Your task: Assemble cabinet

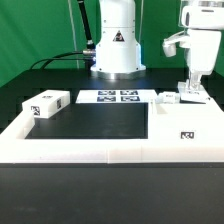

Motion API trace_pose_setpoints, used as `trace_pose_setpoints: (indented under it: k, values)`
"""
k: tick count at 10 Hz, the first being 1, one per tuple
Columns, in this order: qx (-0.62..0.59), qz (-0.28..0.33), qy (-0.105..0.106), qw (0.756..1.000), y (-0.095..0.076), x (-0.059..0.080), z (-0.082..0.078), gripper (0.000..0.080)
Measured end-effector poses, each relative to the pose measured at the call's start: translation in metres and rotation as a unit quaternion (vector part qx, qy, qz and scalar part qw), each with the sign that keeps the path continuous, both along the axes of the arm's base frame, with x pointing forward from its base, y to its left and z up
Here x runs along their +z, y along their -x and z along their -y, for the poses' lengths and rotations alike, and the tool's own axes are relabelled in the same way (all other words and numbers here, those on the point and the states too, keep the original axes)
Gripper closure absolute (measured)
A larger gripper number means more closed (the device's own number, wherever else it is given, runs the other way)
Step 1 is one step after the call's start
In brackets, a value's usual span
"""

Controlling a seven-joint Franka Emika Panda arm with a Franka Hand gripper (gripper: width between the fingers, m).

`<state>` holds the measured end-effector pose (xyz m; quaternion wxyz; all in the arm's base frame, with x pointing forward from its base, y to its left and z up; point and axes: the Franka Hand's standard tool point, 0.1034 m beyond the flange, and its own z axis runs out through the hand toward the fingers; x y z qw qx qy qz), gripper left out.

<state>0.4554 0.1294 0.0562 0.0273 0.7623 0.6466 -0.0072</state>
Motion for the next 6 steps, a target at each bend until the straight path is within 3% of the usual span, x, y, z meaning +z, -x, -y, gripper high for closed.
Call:
trace_pose_setpoints:
  k: [6]
  values:
    - [-0.002, -0.008, 0.003, 1.0, -0.0003, -0.0044, 0.0017, 0.0729]
